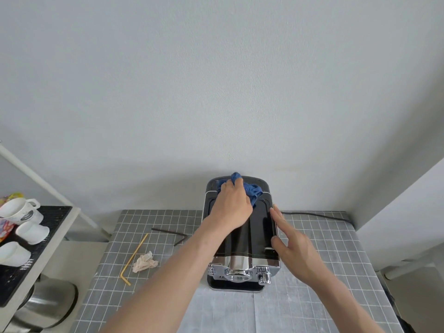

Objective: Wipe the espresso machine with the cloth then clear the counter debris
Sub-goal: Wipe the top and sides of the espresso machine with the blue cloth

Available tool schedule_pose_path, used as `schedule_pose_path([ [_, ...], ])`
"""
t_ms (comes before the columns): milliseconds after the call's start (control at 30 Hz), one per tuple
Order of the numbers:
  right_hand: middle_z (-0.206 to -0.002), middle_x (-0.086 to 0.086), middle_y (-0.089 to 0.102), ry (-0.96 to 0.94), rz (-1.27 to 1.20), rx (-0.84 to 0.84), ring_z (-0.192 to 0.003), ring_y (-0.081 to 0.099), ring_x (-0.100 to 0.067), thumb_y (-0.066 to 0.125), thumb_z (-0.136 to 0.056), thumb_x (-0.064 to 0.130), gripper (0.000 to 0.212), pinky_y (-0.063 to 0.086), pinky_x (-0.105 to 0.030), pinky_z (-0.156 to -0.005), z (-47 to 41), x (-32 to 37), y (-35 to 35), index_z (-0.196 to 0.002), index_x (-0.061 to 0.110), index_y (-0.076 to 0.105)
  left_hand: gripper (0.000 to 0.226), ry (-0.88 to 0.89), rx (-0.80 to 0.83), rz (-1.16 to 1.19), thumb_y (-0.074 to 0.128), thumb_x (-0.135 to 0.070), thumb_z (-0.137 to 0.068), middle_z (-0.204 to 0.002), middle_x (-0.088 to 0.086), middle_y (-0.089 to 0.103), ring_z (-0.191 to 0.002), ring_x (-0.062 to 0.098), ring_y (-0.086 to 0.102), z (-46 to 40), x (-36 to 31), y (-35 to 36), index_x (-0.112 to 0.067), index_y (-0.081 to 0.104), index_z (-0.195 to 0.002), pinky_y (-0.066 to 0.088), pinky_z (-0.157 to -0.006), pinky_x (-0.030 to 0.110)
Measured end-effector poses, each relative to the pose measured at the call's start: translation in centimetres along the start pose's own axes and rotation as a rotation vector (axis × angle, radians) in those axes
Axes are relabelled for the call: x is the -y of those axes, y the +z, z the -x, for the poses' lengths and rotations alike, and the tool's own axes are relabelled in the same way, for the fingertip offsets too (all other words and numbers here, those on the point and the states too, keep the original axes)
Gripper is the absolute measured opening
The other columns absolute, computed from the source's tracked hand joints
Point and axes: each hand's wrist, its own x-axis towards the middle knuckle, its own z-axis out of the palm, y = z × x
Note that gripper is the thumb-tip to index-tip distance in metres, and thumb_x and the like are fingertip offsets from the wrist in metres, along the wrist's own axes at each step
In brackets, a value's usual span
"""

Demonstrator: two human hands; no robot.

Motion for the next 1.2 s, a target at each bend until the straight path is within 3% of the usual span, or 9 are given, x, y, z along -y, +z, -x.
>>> schedule_pose_path([
  [167,-0.16,0.038,0.015,-0.026,0.0,0.014,-0.104,0.051,0.018,0.048,-0.1,0.01,0.072,0.036,-0.021,-0.106,0.1,0.4,-0.2,-0.159,0.044,0.024,0.053,-0.093,0.039,-0.057,0.056,-0.024,-0.099,-0.132,0.027,0.05,-0.12,0.039,0.05,-1.7,-1.1,-0.2,0.002,0.036,-0.141,0.044,-0.098,0.043],
  [267,-0.161,0.037,0.015,-0.052,0.016,0.003,-0.148,0.026,0.008,0.048,-0.1,0.009,0.072,0.033,-0.031,-0.121,0.2,0.4,-0.1,-0.159,0.043,0.023,0.058,-0.141,0.051,-0.081,0.059,-0.026,-0.097,-0.131,0.028,0.049,-0.121,0.039,0.049,0.2,-1.7,0.6,0.001,0.034,-0.142,0.046,-0.096,0.042],
  [400,-0.161,0.039,0.014,-0.064,0.01,-0.004,-0.144,0.036,0.006,0.047,-0.099,0.009,0.074,0.04,-0.033,-0.116,0.2,0.6,-0.2,-0.159,0.046,0.022,0.067,-0.18,0.083,-0.105,0.06,-0.026,-0.097,-0.143,0.033,0.039,-0.133,0.044,0.039,3.7,-2.9,1.8,0.002,0.027,-0.148,0.047,-0.104,0.044],
  [500,-0.16,0.041,0.013,-0.041,-0.001,0.003,-0.101,0.052,0.014,0.047,-0.1,0.011,0.074,0.04,-0.023,-0.1,0.1,0.4,-0.1,-0.157,0.049,0.022,0.066,-0.167,0.069,-0.149,0.06,-0.022,-0.096,-0.141,0.033,0.041,-0.132,0.044,0.039,2.9,-2.9,1.5,0.002,0.029,-0.148,0.046,-0.105,0.047],
  [700,-0.162,0.037,0.015,-0.052,-0.015,0.0,-0.146,0.028,0.011,0.045,-0.1,0.01,0.071,0.03,-0.028,-0.122,0.0,0.2,0.0,-0.159,0.044,0.024,0.052,-0.088,0.105,-0.191,0.058,-0.021,-0.095,-0.117,0.03,0.06,-0.109,0.04,0.056,-1.9,-1.7,-0.5,0.007,0.042,-0.136,0.052,-0.088,0.043],
  [900,-0.165,0.032,0.01,-0.089,0.069,-0.015,-0.15,0.004,0.014,0.043,-0.103,0.01,0.069,0.018,-0.025,-0.126,0.1,0.2,0.1,-0.161,0.037,0.02,0.018,0.07,0.27,-0.228,0.048,-0.008,-0.092,-0.104,0.016,0.062,-0.092,0.031,0.059,-4.1,0.5,-3.8,-0.002,0.055,-0.107,0.04,-0.066,0.037],
  [1033,-0.167,0.027,0.005,-0.106,0.182,-0.048,-0.15,-0.001,0.014,0.039,-0.105,0.011,0.067,0.012,-0.006,-0.117,0.1,0.3,0.7,-0.163,0.033,0.015,0.05,0.161,0.361,-0.205,0.044,-0.007,-0.102,-0.139,0.013,0.059,-0.099,0.027,0.064,-5.2,3.0,-5.7,-0.023,0.052,-0.148,0.052,-0.079,0.032],
  [1133,-0.167,0.025,0.001,-0.087,0.226,-0.068,-0.149,-0.003,0.014,0.035,-0.105,0.011,0.068,0.013,-0.011,-0.119,0.1,0.4,1.2,-0.163,0.035,0.01,0.052,0.241,0.412,-0.227,0.042,-0.008,-0.103,-0.131,0.008,0.063,-0.068,0.014,0.057,-6.7,4.4,-6.7,-0.036,0.056,-0.144,0.044,-0.057,0.029],
  [1200,-0.167,0.026,0.0,-0.086,0.249,-0.079,-0.149,-0.004,0.014,0.033,-0.105,0.011,0.069,0.014,-0.019,-0.122,0.1,0.4,1.5,-0.163,0.037,0.007,0.057,0.301,0.455,-0.275,0.041,-0.004,-0.099,-0.14,0.005,0.062,-0.094,0.022,0.065,-7.5,4.8,-7.4,-0.04,0.06,-0.14,0.055,-0.077,0.04],
])
